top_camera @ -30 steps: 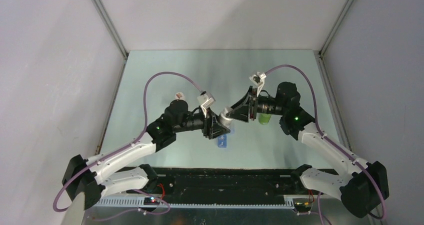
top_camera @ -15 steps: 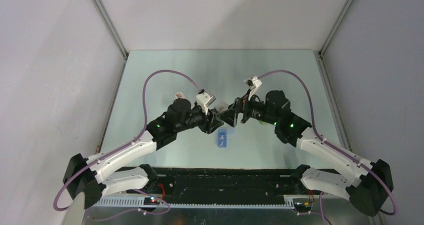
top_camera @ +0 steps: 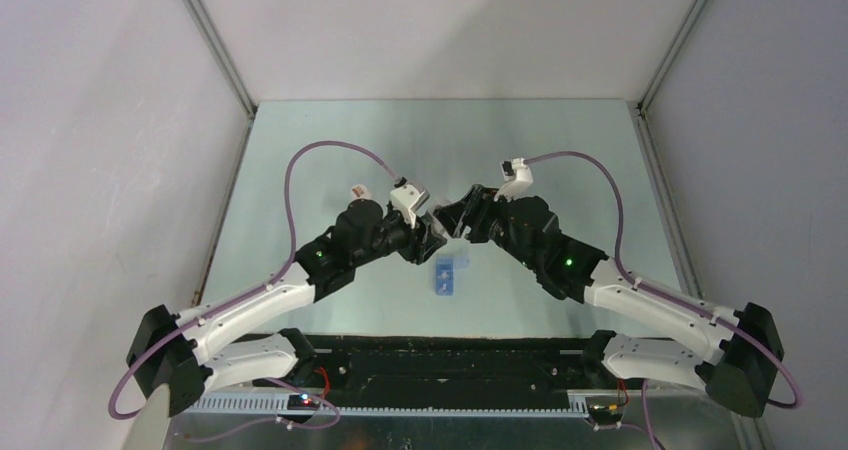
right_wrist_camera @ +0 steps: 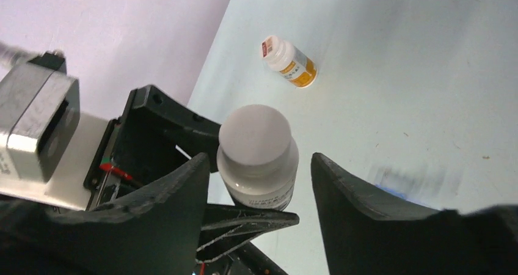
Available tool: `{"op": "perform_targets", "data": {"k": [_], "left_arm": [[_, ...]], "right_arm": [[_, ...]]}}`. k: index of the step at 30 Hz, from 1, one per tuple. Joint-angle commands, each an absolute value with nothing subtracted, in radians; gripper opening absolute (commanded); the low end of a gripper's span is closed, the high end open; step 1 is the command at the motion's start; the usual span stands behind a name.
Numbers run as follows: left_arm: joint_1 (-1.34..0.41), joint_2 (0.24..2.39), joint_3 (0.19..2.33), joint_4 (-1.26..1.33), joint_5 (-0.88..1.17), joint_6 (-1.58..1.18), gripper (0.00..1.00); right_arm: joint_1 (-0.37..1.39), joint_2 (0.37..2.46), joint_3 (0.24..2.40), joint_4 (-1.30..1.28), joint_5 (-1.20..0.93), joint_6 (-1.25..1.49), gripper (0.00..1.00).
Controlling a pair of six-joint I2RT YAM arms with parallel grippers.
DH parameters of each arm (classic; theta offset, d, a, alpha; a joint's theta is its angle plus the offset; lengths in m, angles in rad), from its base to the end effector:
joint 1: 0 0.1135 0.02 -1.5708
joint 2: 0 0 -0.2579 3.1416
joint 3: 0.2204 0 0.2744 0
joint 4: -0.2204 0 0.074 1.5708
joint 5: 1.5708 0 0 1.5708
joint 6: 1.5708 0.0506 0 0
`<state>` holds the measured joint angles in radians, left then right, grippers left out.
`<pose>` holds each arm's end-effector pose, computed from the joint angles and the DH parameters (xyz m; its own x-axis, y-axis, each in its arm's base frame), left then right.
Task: Sort the pills into containers
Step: Unscrew the lid of the pill bottle.
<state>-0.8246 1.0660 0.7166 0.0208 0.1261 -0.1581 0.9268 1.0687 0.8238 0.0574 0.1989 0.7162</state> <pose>0.1888 -0.2135 0.2639 -0.3437 0.1417 -0.9283 0.7647 0.6160 -0.1891 0.1831 0.2272 0.3098 -0.5226 0.3759 -0.7653 -0.4299 0.6589 0.6172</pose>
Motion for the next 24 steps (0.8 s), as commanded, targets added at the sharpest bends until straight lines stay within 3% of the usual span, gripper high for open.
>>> {"op": "perform_targets", "data": {"k": [1, 2, 5, 11, 15, 21, 24], "left_arm": [[-0.830, 1.038, 0.705, 0.098, 0.135, -0.179, 0.00], [-0.829, 1.036, 0.704, 0.100, 0.137, -0.181, 0.00], [-0.829, 1.033, 0.700, 0.105, 0.133, -0.184, 0.00], [-0.828, 1.029, 0.697, 0.108, 0.131, -0.186, 0.00], [-0.829, 1.029, 0.694, 0.113, 0.138, -0.186, 0.00], [-0.830, 1.027, 0.690, 0.105, 0.154, -0.184, 0.00], [-0.829, 1.021, 0.682, 0.113, 0.210, -0.186, 0.00]], "right_arm": [[0.930, 1.085, 0.851, 0.123, 0.263, 0.761, 0.59], [0.927, 1.090, 0.857, 0.134, 0.223, 0.756, 0.51], [0.925, 1.112, 0.878, 0.134, 0.205, 0.757, 0.46], [0.922, 1.136, 0.892, 0.133, 0.218, 0.769, 0.58], [0.905, 1.164, 0.921, 0.119, 0.174, 0.770, 0.55], [0.860, 1.174, 0.931, 0.135, 0.009, 0.714, 0.04], [0.825, 1.171, 0.931, 0.147, -0.151, 0.597, 0.00]]}}
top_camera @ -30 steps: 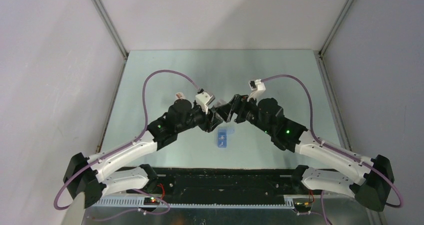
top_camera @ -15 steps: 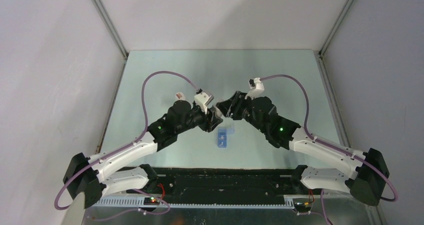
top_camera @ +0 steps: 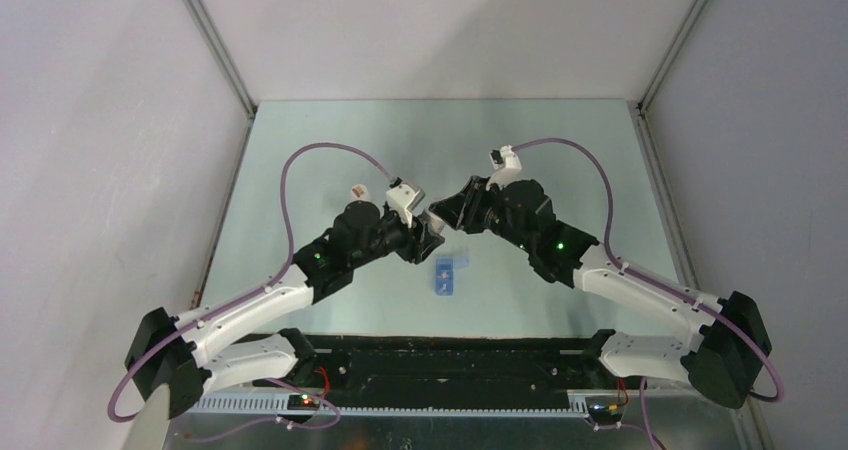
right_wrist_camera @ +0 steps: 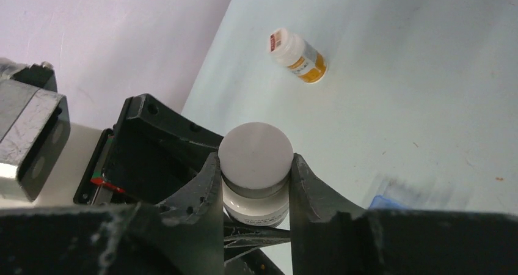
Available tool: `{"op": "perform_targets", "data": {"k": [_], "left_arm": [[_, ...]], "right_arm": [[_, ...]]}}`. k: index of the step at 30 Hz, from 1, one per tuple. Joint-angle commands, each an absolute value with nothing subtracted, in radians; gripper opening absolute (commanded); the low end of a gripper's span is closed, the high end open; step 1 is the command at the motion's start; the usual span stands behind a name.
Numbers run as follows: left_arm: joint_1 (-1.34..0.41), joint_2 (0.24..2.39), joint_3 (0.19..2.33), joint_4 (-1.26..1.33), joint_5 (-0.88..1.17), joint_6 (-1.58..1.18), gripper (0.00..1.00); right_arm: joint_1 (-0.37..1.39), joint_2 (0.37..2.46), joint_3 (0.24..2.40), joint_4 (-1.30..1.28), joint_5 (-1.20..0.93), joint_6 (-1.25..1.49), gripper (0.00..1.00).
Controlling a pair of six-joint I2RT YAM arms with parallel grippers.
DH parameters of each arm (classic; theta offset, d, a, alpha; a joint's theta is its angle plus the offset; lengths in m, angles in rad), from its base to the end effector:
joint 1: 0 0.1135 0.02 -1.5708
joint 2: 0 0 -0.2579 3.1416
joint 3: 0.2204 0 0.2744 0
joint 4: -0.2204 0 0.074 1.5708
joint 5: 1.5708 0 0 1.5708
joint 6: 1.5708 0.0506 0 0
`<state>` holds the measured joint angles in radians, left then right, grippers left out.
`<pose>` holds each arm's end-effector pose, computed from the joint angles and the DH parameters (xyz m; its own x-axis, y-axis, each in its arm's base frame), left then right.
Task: Sort the pills into containers
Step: Unscrew the lid of the pill bottle.
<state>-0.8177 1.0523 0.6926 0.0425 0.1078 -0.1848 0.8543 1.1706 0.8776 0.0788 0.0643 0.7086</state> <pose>0.1889 -0.2095 0.2606 -0.3558 0.1125 -0.9278 0.7425 0.6368 -0.2076 0.2092 0.2353 0.3047 -0.5689 0.3356 -0.7508 -0.4492 0.6379 0.6255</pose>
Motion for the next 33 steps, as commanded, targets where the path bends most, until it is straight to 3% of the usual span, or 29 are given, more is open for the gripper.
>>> {"op": "perform_targets", "data": {"k": [1, 8, 10, 12, 13, 14, 15, 17, 21, 23, 24, 28, 33], "left_arm": [[-0.829, 1.018, 0.680, 0.118, 0.254, -0.185, 0.00], [-0.828, 1.017, 0.650, 0.160, 0.397, -0.180, 0.00], [-0.829, 1.018, 0.644, 0.162, 0.420, -0.171, 0.00], [-0.830, 1.021, 0.640, 0.160, 0.418, -0.164, 0.00], [-0.830, 1.023, 0.638, 0.157, 0.398, -0.162, 0.00], [-0.829, 1.028, 0.639, 0.155, 0.386, -0.161, 0.00], [-0.829, 1.031, 0.641, 0.149, 0.359, -0.161, 0.00], [-0.829, 1.040, 0.650, 0.142, 0.336, -0.158, 0.00], [-0.829, 1.051, 0.658, 0.157, 0.326, -0.156, 0.00], [-0.829, 1.052, 0.658, 0.165, 0.317, -0.158, 0.00], [-0.829, 1.052, 0.655, 0.169, 0.311, -0.161, 0.00], [-0.830, 1.043, 0.651, 0.172, 0.275, -0.172, 0.00], [-0.828, 1.041, 0.644, 0.184, 0.247, -0.181, 0.00]], "right_arm": [[0.801, 1.172, 0.930, 0.147, -0.257, 0.568, 0.00], [0.648, 1.171, 0.860, 0.221, -0.869, 0.363, 0.00], [0.603, 1.174, 0.846, 0.258, -0.958, 0.368, 0.00], [0.582, 1.163, 0.844, 0.253, -0.856, 0.392, 0.02], [0.582, 1.147, 0.843, 0.219, -0.784, 0.402, 0.51], [0.595, 1.137, 0.844, 0.199, -0.638, 0.414, 0.66], [0.605, 1.117, 0.843, 0.159, -0.567, 0.436, 0.87], [0.641, 1.101, 0.844, 0.114, -0.388, 0.510, 0.98], [0.728, 1.091, 0.844, 0.066, -0.139, 0.655, 0.99], [0.794, 1.087, 0.844, 0.066, -0.006, 0.682, 0.95], [0.822, 1.087, 0.844, 0.069, 0.049, 0.694, 0.88], [0.846, 1.089, 0.844, 0.083, 0.081, 0.760, 0.66], [0.860, 1.094, 0.844, 0.065, 0.095, 0.785, 0.62]]}}
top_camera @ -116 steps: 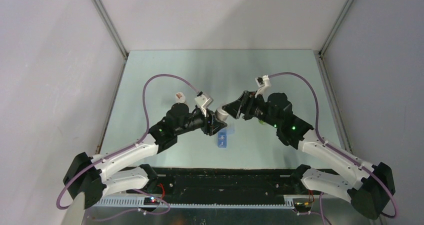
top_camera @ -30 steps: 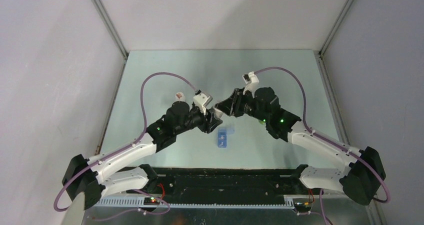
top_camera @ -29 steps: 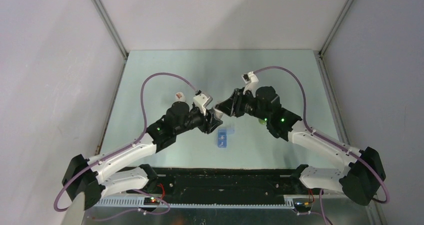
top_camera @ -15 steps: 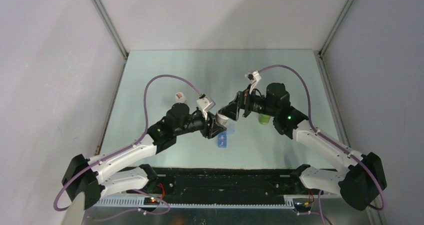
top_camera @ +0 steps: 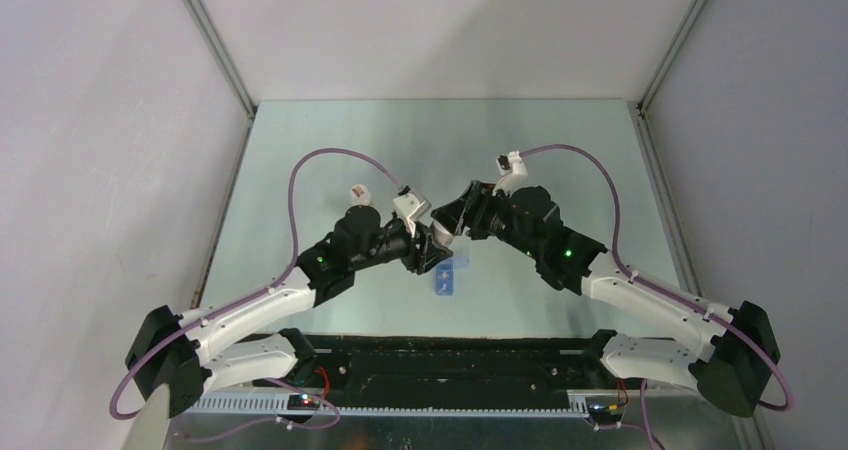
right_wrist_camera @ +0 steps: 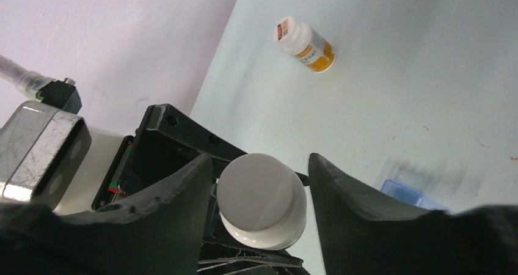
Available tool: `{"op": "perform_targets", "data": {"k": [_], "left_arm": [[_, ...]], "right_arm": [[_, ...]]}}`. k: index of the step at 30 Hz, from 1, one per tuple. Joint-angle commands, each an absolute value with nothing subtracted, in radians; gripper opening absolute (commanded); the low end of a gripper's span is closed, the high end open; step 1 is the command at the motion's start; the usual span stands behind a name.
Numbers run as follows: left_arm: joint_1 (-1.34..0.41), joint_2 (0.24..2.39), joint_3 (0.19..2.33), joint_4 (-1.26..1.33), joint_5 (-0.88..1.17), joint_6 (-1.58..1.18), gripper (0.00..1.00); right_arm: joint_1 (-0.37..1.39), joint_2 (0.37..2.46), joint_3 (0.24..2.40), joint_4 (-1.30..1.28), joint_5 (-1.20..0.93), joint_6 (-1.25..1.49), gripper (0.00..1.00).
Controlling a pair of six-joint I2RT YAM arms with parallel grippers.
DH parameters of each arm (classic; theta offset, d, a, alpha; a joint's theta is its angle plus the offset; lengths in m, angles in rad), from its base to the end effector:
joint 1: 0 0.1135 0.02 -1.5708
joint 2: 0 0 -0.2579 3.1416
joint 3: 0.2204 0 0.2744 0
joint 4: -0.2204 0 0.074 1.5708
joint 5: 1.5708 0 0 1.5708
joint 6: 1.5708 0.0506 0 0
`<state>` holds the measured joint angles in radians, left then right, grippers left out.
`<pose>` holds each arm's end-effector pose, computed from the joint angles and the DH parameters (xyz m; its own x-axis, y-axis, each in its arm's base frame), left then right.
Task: Sort the pills into containers
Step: Unscrew the lid of the pill bottle.
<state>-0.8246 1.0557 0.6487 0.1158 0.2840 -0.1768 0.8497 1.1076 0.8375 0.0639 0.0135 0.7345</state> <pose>0.1797 -0.2152 0.2518 -0.3479 0.1276 -0.9288 0.8390 0.4846 -0.2477 0.1991 0.2255 0.3051 -0.5978 0.3350 -0.7283 -0.4603 0.6004 0.6540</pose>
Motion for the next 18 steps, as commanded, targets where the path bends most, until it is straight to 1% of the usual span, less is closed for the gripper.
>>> {"op": "perform_targets", "data": {"k": [1, 2, 4, 6, 8, 9, 11, 13, 15, 16, 17, 18], "left_arm": [[-0.829, 1.042, 0.643, 0.186, 0.244, -0.184, 0.00], [-0.829, 1.042, 0.643, 0.187, 0.240, -0.187, 0.00], [-0.828, 1.042, 0.643, 0.188, 0.237, -0.190, 0.00], [-0.829, 1.040, 0.644, 0.188, 0.234, -0.195, 0.00], [-0.829, 1.035, 0.644, 0.188, 0.236, -0.200, 0.00], [-0.828, 1.035, 0.644, 0.188, 0.239, -0.200, 0.00], [-0.829, 1.026, 0.644, 0.187, 0.257, -0.205, 0.00], [-0.828, 1.016, 0.643, 0.183, 0.293, -0.208, 0.00], [-0.829, 1.004, 0.641, 0.182, 0.346, -0.207, 0.00], [-0.829, 1.002, 0.639, 0.184, 0.383, -0.206, 0.00], [-0.829, 0.998, 0.637, 0.185, 0.413, -0.205, 0.00], [-0.828, 0.996, 0.635, 0.187, 0.422, -0.202, 0.00]], "right_arm": [[0.860, 1.098, 0.844, 0.062, 0.090, 0.782, 0.57], [0.858, 1.102, 0.844, 0.061, 0.075, 0.782, 0.54], [0.856, 1.106, 0.843, 0.071, 0.040, 0.772, 0.40], [0.853, 1.107, 0.840, 0.088, -0.002, 0.752, 0.36], [0.837, 1.106, 0.831, 0.114, -0.066, 0.724, 0.28], [0.826, 1.105, 0.826, 0.140, -0.093, 0.701, 0.26], [0.780, 1.101, 0.798, 0.198, -0.219, 0.650, 0.23], [0.713, 1.098, 0.740, 0.279, -0.394, 0.588, 0.22], [0.595, 1.115, 0.710, 0.358, -0.729, 0.548, 0.21], [0.571, 1.129, 0.703, 0.410, -0.807, 0.543, 0.16], [0.528, 1.149, 0.699, 0.432, -0.943, 0.539, 0.12], [0.509, 1.158, 0.697, 0.478, -0.995, 0.556, 0.03]]}}
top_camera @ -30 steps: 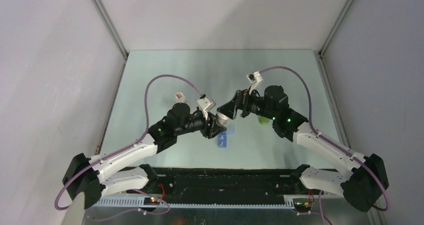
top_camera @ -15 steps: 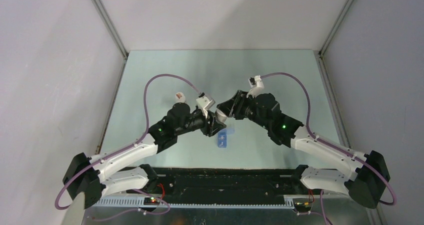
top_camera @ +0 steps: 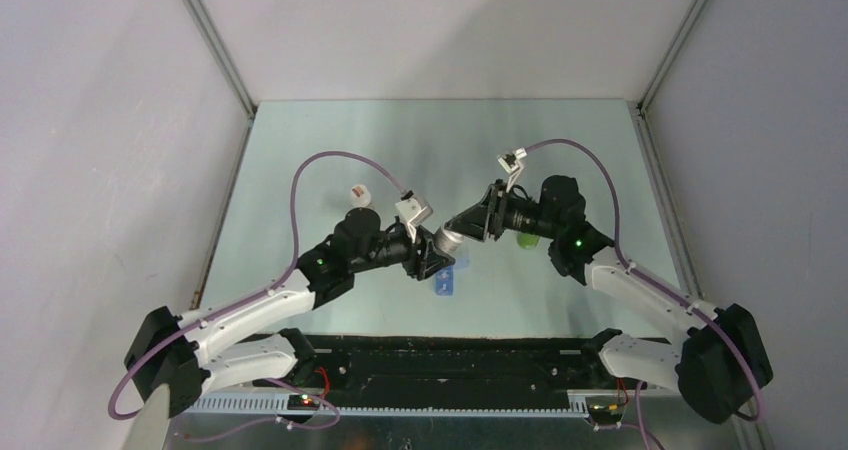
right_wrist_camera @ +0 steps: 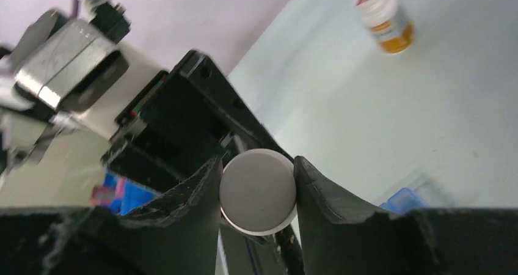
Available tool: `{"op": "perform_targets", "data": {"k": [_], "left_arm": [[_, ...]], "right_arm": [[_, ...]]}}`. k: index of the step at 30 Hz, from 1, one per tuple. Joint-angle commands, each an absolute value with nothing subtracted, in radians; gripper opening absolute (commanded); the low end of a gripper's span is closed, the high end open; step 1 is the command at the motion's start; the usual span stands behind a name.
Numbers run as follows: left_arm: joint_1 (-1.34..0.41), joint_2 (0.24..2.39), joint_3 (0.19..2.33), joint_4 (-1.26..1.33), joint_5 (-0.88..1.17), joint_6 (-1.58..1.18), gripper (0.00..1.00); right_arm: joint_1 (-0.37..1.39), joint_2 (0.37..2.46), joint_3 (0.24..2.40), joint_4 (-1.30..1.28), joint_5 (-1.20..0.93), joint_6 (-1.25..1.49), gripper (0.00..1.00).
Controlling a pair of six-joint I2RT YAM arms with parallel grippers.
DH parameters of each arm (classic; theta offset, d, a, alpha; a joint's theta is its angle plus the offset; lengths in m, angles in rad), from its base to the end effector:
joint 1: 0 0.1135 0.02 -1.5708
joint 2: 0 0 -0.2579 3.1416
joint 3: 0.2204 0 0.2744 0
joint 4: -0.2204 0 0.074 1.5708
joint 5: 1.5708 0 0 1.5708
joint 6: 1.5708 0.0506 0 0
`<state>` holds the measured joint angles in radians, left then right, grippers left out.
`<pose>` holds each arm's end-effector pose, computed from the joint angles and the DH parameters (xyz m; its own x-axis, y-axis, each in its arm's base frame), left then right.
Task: Sort the pills into containers
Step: Unscrew the lid of the pill bottle.
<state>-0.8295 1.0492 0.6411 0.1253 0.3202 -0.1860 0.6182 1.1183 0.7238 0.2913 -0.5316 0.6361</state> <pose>0.1761 -0.2160 0.2519 -0.3524 0.1250 -0.9275 0.8538 0.4488 -0.2639 0.2251 0.1916 0.2858 -0.6084 0.1957 -0.7691 -0.6825 0.3655 0.6329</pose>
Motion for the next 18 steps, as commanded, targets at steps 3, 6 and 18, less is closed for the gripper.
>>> {"op": "perform_targets", "data": {"k": [3, 6, 18], "left_arm": [[-0.829, 0.991, 0.633, 0.185, 0.418, -0.195, 0.00], [-0.830, 0.994, 0.637, 0.173, 0.391, -0.184, 0.00], [-0.829, 0.997, 0.624, 0.204, 0.256, -0.190, 0.00]], "right_arm": [[0.455, 1.162, 0.698, 0.518, -1.048, 0.574, 0.02], [0.461, 1.107, 0.708, 0.384, -0.827, 0.537, 0.87], [0.709, 0.971, 0.723, 0.154, 0.033, 0.844, 0.91]]}}
